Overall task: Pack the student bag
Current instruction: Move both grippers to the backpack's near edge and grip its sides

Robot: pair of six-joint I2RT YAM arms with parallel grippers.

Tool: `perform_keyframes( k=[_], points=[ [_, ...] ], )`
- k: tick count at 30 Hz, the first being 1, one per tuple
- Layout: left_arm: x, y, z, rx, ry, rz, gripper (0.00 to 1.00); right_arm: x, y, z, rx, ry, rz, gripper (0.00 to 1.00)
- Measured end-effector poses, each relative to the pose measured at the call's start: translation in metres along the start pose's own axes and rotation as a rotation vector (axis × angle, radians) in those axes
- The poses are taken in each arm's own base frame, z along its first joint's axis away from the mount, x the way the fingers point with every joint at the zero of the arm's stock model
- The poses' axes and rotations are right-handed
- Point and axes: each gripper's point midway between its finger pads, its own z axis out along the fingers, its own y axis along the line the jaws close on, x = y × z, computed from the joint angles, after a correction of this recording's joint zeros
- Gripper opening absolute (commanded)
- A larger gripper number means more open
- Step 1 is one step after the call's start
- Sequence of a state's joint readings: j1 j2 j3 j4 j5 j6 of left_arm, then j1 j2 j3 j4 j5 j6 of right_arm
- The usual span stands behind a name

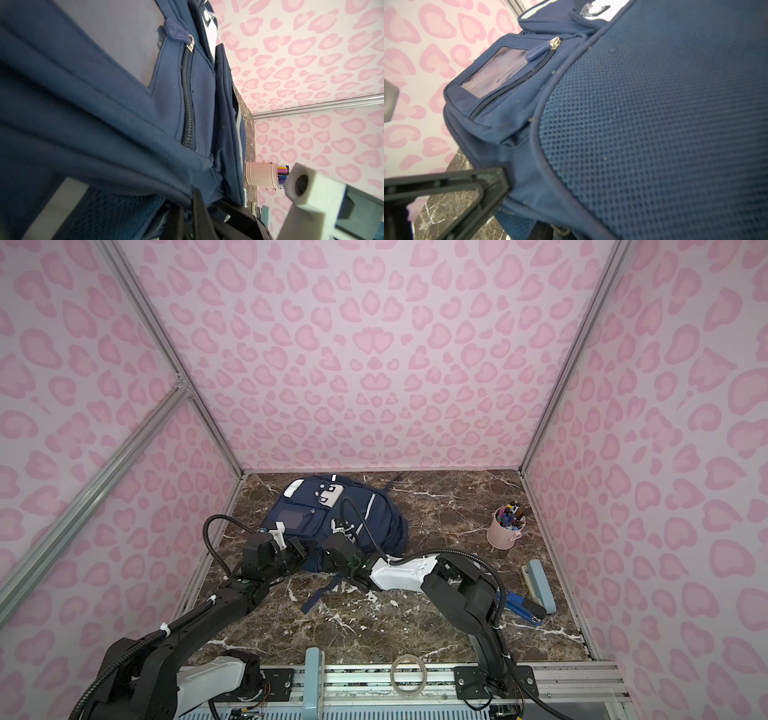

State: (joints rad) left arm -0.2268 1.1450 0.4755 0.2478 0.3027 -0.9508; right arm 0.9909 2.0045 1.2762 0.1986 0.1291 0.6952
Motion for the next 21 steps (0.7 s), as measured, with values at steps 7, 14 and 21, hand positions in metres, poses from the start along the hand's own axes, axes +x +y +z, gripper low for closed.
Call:
perform_keyframes(
  k=[7,14,21],
  points=[
    [0.008,0.001,-0.001,0.001,0.036,0.005,0.03,0.008,-0.005,-0.010,-0.037,0.024,-0.030,0.14],
    [0.009,0.008,0.001,-0.026,0.034,0.009,0.03,0.012,-0.002,-0.005,-0.066,0.053,-0.076,0.06],
    [0.016,0.005,0.001,0.002,0.091,0.017,0.03,0.017,-0.014,-0.027,-0.092,0.085,-0.094,0.02]
  ],
)
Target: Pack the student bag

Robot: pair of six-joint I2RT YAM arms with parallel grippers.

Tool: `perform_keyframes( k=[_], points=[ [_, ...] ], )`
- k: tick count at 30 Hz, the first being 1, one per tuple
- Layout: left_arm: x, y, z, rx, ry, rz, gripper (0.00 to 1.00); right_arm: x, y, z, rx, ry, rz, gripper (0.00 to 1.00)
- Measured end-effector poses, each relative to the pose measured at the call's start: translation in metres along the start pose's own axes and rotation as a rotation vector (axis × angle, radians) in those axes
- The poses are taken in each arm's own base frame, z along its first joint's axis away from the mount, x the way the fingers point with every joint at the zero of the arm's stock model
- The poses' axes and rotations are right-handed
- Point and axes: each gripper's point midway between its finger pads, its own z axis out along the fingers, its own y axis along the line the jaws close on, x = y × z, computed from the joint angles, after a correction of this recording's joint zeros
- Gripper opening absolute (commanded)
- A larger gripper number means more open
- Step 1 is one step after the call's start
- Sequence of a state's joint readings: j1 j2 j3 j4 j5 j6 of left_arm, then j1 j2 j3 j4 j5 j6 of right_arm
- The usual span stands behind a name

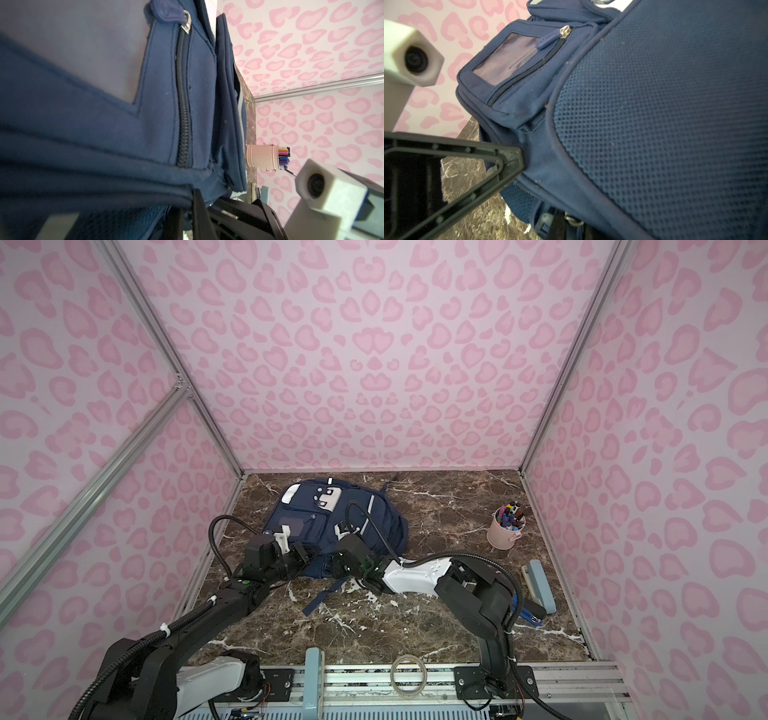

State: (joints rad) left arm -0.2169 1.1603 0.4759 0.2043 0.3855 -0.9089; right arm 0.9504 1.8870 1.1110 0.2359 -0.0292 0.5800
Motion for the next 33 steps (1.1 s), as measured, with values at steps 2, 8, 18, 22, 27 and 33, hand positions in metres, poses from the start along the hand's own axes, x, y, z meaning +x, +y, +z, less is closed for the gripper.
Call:
perform_keyframes(
  k=[2,8,18,22,27,33],
  points=[
    [0.003,-0.001,-0.001,0.009,0.022,0.001,0.03,0.003,-0.001,-0.005,-0.036,0.010,-0.010,0.02],
    [0.007,0.005,-0.002,0.010,0.049,-0.011,0.03,0.008,-0.007,-0.018,-0.066,0.037,-0.052,0.05],
    [0.007,0.015,-0.002,-0.023,0.002,-0.025,0.03,0.032,-0.055,-0.029,0.145,0.117,-0.098,0.15],
    [0.012,0.004,-0.002,0.003,0.003,-0.018,0.03,0.033,-0.031,-0.035,0.119,0.089,-0.139,0.30],
    [0.012,-0.003,-0.008,0.011,-0.006,-0.013,0.03,0.024,-0.009,-0.038,0.088,0.022,-0.140,0.37],
    [0.013,-0.002,-0.009,0.002,-0.010,-0.012,0.03,0.031,-0.008,-0.019,0.102,0.030,-0.127,0.43]
  ],
)
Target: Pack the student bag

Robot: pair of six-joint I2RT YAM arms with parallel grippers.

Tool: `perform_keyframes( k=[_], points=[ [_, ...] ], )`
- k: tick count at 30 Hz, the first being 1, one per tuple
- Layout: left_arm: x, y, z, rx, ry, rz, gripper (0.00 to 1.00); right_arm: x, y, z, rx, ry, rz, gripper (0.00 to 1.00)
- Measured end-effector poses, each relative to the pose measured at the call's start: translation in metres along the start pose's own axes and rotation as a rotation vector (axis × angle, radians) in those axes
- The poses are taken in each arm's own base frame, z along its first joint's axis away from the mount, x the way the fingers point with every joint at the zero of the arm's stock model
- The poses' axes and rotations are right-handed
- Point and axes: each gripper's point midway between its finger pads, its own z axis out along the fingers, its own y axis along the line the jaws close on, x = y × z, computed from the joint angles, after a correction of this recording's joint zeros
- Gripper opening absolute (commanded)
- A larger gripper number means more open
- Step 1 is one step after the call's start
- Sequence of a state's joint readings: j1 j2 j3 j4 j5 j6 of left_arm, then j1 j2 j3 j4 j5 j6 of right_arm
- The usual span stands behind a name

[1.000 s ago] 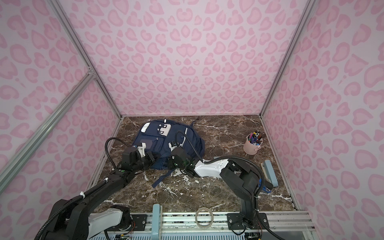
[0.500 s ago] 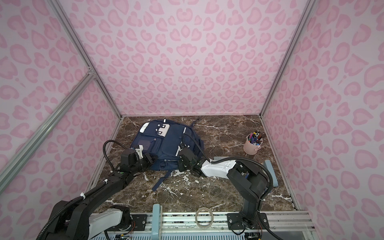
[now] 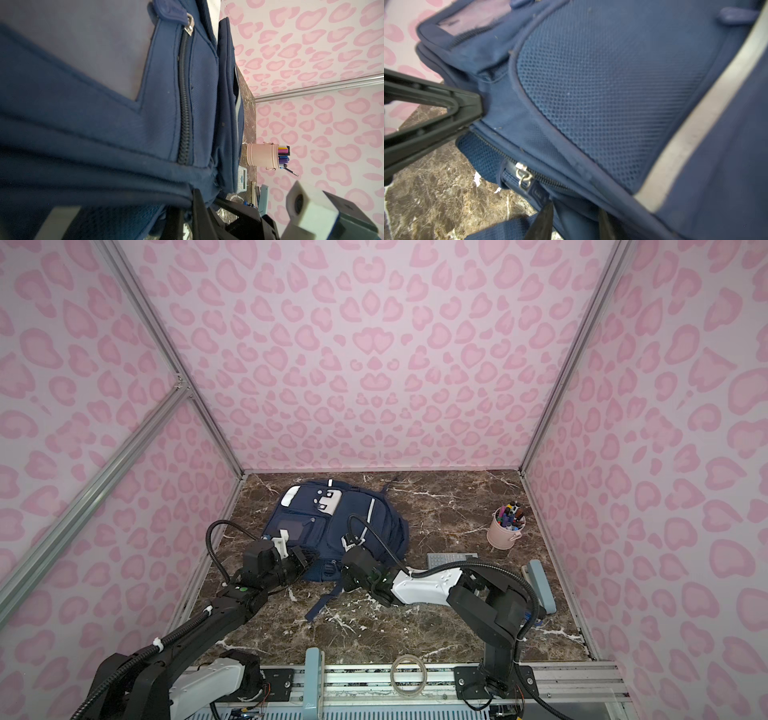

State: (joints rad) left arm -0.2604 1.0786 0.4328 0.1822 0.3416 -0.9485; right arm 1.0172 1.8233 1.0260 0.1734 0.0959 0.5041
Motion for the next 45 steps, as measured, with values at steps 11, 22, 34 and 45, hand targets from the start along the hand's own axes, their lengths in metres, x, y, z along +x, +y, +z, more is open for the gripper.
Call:
perform_keyframes(
  k=[11,22,34,45],
  points=[
    [0.004,0.002,0.004,-0.015,0.003,0.007,0.03,0.000,0.008,0.011,0.022,-0.011,-0.034,0.55],
    [0.005,0.000,0.004,-0.015,0.002,0.013,0.03,-0.008,0.025,0.003,0.032,-0.077,0.024,0.57],
    [0.004,0.001,0.003,-0.028,-0.009,0.009,0.03,-0.009,0.008,0.027,0.061,-0.061,0.110,0.35],
    [0.005,-0.001,0.002,-0.027,-0.001,0.015,0.03,-0.010,0.007,0.018,0.060,-0.066,0.064,0.00]
  ],
)
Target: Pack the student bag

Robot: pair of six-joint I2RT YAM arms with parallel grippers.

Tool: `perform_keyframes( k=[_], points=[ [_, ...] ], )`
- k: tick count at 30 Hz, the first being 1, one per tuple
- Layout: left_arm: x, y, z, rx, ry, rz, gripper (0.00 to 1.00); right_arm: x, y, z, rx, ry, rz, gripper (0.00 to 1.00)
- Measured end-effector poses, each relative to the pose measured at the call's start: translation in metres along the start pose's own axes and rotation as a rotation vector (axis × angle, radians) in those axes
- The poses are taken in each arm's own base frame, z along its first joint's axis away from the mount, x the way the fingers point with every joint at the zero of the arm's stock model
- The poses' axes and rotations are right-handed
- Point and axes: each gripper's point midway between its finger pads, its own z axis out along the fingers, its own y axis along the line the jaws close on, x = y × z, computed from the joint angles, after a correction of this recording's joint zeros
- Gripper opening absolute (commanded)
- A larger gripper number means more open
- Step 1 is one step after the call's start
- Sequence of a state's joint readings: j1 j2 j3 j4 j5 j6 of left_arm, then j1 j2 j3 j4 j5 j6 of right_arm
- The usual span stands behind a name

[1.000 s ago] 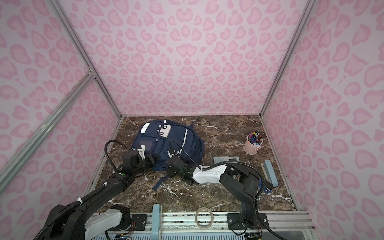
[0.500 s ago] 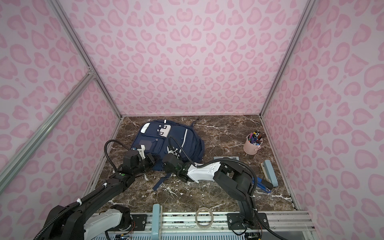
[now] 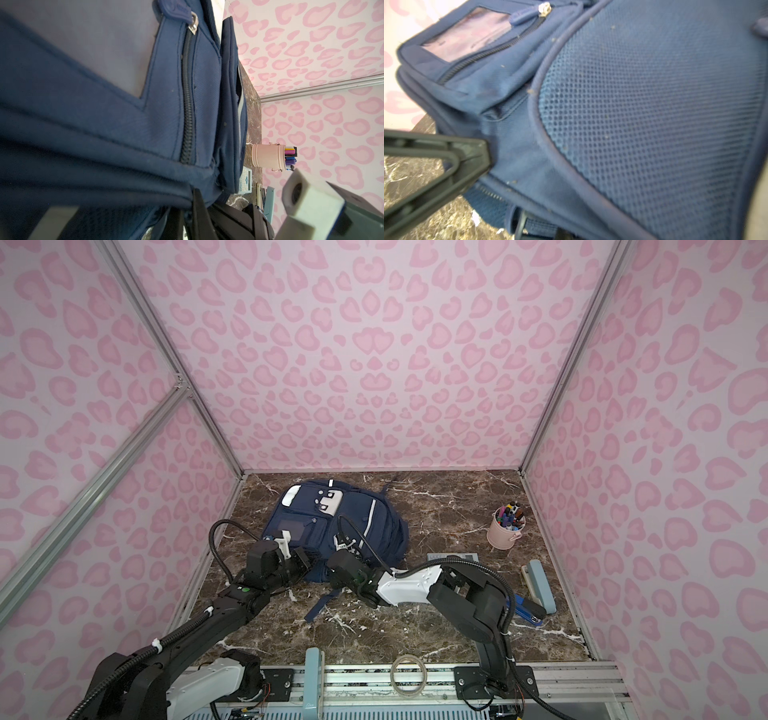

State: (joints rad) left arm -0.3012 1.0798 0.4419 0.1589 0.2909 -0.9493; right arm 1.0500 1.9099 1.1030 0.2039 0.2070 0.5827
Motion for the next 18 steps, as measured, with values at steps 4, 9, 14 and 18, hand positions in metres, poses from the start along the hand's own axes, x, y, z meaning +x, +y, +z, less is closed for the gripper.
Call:
perform_keyframes(
  k=[4,9,14,18],
  points=[
    [0.006,-0.002,0.002,0.011,0.032,0.005,0.03,0.003,-0.011,-0.017,0.012,0.017,-0.015,0.00],
    [0.009,-0.014,0.002,0.048,0.074,0.021,0.03,-0.001,-0.023,-0.038,-0.022,0.018,0.004,0.00],
    [0.016,-0.023,0.000,0.083,0.126,0.026,0.03,-0.002,-0.037,-0.054,-0.084,0.028,0.020,0.00],
    [0.021,-0.026,-0.001,0.108,0.150,0.027,0.03,-0.002,-0.046,-0.061,-0.137,0.050,0.028,0.00]
  ],
)
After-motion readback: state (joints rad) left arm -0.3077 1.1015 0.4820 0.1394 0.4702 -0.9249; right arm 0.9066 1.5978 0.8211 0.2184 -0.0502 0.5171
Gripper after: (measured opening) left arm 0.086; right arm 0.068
